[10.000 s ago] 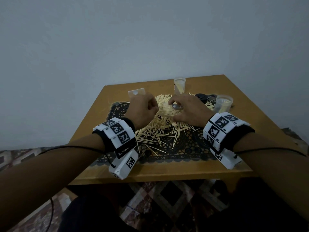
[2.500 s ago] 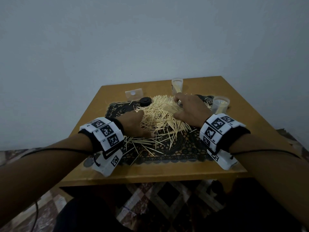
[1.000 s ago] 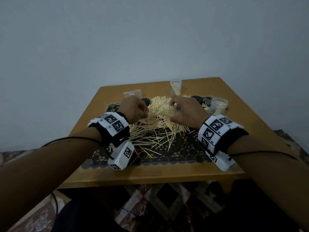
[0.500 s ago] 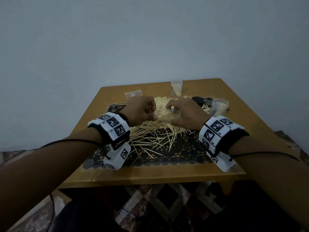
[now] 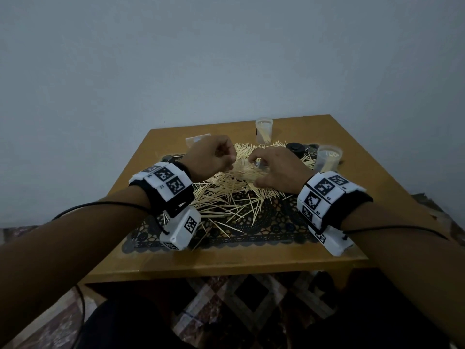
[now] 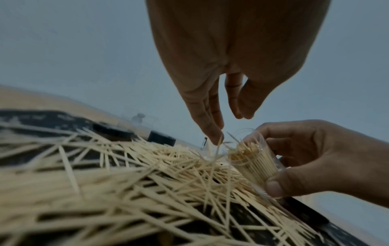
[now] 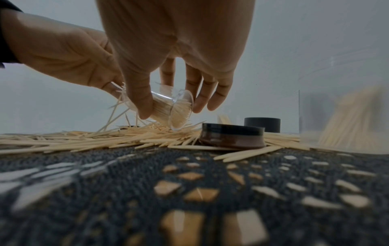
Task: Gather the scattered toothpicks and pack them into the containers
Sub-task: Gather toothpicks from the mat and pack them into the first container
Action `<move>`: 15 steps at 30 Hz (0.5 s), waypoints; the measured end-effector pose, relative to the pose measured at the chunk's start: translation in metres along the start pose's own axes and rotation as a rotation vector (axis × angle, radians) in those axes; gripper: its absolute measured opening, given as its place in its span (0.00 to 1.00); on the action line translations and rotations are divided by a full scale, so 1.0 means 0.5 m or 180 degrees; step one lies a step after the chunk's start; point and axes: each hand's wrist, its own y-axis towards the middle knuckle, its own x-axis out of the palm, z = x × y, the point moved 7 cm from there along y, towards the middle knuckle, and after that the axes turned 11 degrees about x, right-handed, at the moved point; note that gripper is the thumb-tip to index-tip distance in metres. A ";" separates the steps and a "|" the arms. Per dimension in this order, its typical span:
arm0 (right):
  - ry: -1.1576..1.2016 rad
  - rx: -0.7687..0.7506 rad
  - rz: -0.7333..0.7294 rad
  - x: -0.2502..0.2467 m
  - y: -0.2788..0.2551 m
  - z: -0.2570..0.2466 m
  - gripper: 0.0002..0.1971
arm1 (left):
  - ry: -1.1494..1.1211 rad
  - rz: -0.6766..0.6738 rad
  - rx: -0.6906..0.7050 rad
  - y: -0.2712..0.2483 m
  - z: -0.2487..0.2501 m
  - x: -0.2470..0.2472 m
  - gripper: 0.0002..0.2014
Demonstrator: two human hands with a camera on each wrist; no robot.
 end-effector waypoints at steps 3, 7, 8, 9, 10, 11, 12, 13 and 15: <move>0.0028 0.0050 -0.0039 -0.001 0.000 0.004 0.25 | 0.0332 0.0066 0.0113 -0.008 0.006 -0.023 0.02; 0.0049 0.0075 -0.0054 0.000 -0.002 0.004 0.25 | 0.1162 -0.0514 -0.0113 -0.054 0.003 -0.034 0.12; 0.0042 0.0082 -0.0063 0.001 -0.002 0.004 0.25 | 0.1404 -0.0949 -0.0376 -0.075 -0.013 -0.026 0.20; 0.0034 0.0089 -0.0075 0.002 -0.001 0.004 0.25 | 0.1597 -0.1439 -0.0674 -0.101 -0.032 -0.018 0.31; 0.0025 0.0090 -0.0084 0.002 -0.001 0.004 0.25 | 0.1688 -0.1855 -0.0943 -0.126 -0.048 -0.012 0.41; 0.0020 0.0089 -0.0090 0.002 -0.001 0.004 0.25 | 0.1707 -0.2124 -0.1141 -0.148 -0.059 -0.007 0.49; 0.0019 0.0081 -0.0092 0.002 -0.001 0.003 0.24 | 0.1714 -0.2235 -0.1227 -0.162 -0.067 -0.004 0.54; 0.0018 0.0074 -0.0093 0.002 -0.001 0.003 0.24 | 0.1745 -0.2228 -0.1209 -0.168 -0.069 -0.001 0.56; 0.0007 0.0059 -0.0093 0.002 -0.002 0.001 0.24 | 0.1882 -0.2047 -0.1061 -0.166 -0.068 0.005 0.55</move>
